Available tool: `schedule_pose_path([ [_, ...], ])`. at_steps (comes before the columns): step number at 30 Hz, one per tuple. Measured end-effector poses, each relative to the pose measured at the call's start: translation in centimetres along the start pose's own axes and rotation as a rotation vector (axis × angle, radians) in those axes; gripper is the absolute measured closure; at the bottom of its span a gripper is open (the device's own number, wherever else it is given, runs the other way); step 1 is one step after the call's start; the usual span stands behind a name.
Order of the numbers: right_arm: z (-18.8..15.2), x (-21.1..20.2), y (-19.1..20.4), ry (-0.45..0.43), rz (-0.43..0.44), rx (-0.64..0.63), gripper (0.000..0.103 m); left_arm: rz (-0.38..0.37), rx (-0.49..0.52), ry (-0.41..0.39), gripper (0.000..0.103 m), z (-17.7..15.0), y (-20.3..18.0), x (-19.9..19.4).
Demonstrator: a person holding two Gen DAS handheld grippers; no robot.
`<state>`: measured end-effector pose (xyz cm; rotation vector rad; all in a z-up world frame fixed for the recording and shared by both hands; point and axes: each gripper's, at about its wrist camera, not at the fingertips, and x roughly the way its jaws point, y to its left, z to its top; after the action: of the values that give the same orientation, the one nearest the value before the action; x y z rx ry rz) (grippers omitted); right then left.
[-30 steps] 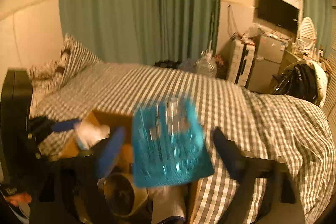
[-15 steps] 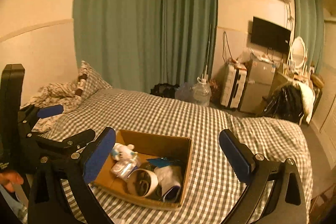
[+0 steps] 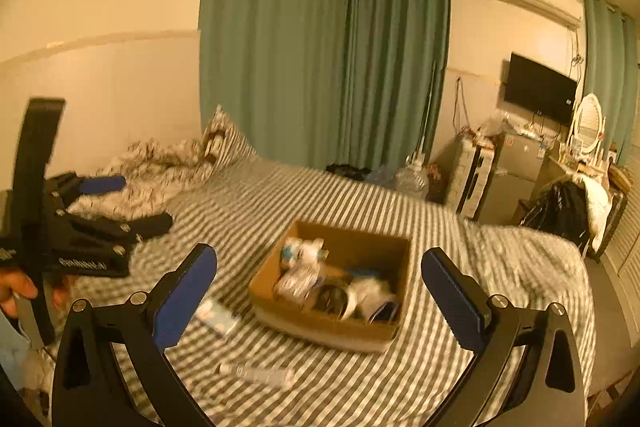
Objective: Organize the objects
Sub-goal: 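Move both tools back toward the white tube and tissue pack, then grasp the white tube with the right tool while the left tool grasps the blue tissue pack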
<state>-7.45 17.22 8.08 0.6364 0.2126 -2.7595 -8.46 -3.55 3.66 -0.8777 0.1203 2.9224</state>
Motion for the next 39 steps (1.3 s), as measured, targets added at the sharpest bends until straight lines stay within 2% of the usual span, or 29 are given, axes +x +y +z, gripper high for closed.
schedule_pose_path([
  [6, -7.6, 5.2, 1.2, 0.137, 0.003, 0.035, 0.000, 0.012, -0.030, 0.110, 0.000, -7.2, -0.4, 3.6],
  [9, -11.2, 8.2, 1.9, 0.199, 0.006, 0.039, 0.000, 0.060, -0.042, 0.146, 0.000, -10.5, -0.4, 6.0],
  [14, -16.5, 12.2, 3.7, 0.332, 0.015, 0.025, 0.000, 0.122, -0.010, 0.220, 0.000, -13.1, -0.2, 9.2],
  [17, -18.4, 13.9, 4.6, 0.434, 0.045, 0.078, 0.000, 0.116, -0.039, 0.221, 0.000, -13.8, 0.6, 9.8],
  [20, -20.1, 15.9, 5.1, 0.533, 0.056, 0.182, 0.000, 0.152, -0.052, 0.220, 0.000, -14.0, 1.0, 9.8],
  [29, -19.9, 19.7, 6.9, 0.599, 0.019, 0.280, 0.001, 0.177, -0.102, 0.208, 0.000, -14.1, 2.4, 9.4],
  [32, -19.6, 21.2, 7.1, 0.599, -0.006, 0.327, 0.010, 0.168, -0.110, 0.209, 0.000, -14.1, 2.6, 9.3],
  [34, -19.6, 21.6, 7.1, 0.589, -0.043, 0.313, 0.025, 0.163, -0.116, 0.216, 0.000, -14.1, 2.8, 9.4],
  [35, -19.6, 21.5, 7.1, 0.585, -0.053, 0.306, 0.029, 0.161, -0.116, 0.218, 0.000, -14.1, 2.7, 9.4],
  [37, -19.3, 21.0, 7.1, 0.564, -0.064, 0.280, 0.053, 0.154, -0.112, 0.226, 0.000, -14.2, 2.6, 9.5],
  [39, -19.1, 20.1, 6.8, 0.540, -0.064, 0.248, 0.065, 0.150, -0.101, 0.235, 0.000, -14.2, 2.3, 9.7],
])
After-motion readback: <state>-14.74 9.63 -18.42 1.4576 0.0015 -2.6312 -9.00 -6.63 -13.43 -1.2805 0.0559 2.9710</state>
